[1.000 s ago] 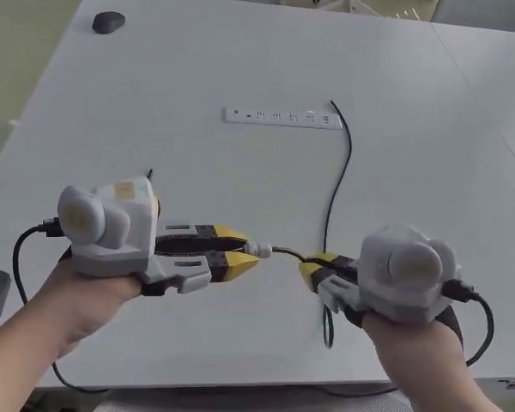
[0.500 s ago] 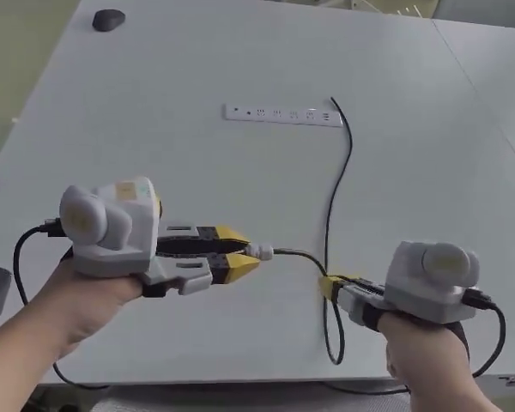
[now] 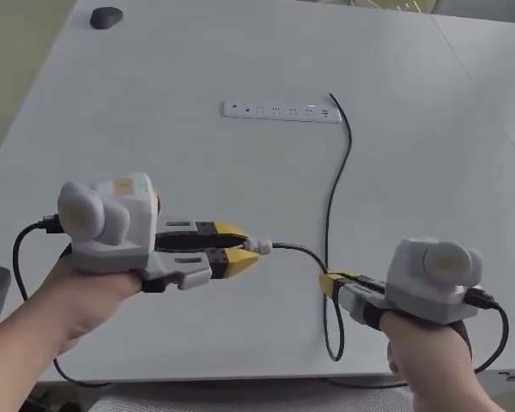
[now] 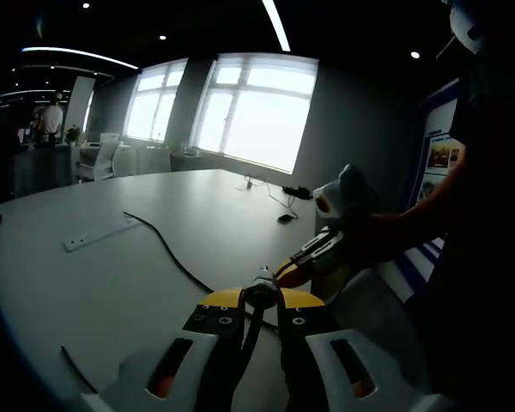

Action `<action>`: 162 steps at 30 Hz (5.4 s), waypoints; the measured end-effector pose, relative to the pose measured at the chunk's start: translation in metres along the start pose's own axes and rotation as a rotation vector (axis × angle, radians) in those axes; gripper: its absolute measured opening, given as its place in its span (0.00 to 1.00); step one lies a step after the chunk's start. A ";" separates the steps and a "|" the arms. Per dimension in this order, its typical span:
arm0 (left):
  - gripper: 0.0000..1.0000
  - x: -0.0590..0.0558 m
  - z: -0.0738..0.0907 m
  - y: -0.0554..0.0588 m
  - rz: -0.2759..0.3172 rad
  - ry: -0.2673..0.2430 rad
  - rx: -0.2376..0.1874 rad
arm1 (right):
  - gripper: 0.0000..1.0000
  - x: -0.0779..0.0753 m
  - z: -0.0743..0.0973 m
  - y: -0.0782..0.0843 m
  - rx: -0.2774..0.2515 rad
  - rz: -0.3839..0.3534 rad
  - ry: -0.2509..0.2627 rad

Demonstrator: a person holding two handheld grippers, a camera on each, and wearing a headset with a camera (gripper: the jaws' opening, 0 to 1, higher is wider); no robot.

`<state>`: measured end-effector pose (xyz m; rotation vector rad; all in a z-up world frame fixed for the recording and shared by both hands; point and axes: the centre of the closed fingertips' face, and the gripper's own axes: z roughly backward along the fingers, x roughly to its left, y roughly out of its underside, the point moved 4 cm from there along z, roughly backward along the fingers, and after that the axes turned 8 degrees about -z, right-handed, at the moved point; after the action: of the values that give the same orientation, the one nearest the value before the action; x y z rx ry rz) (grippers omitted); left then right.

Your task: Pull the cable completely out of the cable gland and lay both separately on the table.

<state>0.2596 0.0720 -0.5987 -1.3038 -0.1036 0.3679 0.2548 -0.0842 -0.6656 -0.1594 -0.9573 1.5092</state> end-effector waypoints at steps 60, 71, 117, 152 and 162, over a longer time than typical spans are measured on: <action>0.15 -0.006 -0.004 -0.003 0.001 -0.006 0.012 | 0.02 0.103 0.010 -0.034 0.034 1.054 -0.118; 0.15 -0.004 -0.006 -0.004 0.007 -0.012 0.009 | 0.00 0.097 0.008 -0.036 0.029 0.978 -0.122; 0.15 -0.003 -0.007 -0.009 -0.022 -0.028 0.005 | 0.00 -0.015 0.006 -0.024 -0.023 0.242 0.070; 0.15 -0.003 -0.018 -0.007 -0.022 -0.040 0.039 | 0.05 -0.030 0.015 -0.021 -0.028 0.309 0.082; 0.15 -0.006 -0.023 -0.008 -0.027 -0.033 0.039 | 0.16 0.015 0.025 -0.031 -0.035 0.694 0.019</action>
<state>0.2616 0.0471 -0.5964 -1.2565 -0.1408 0.3666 0.2597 -0.0868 -0.6238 -0.5755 -0.9613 2.1142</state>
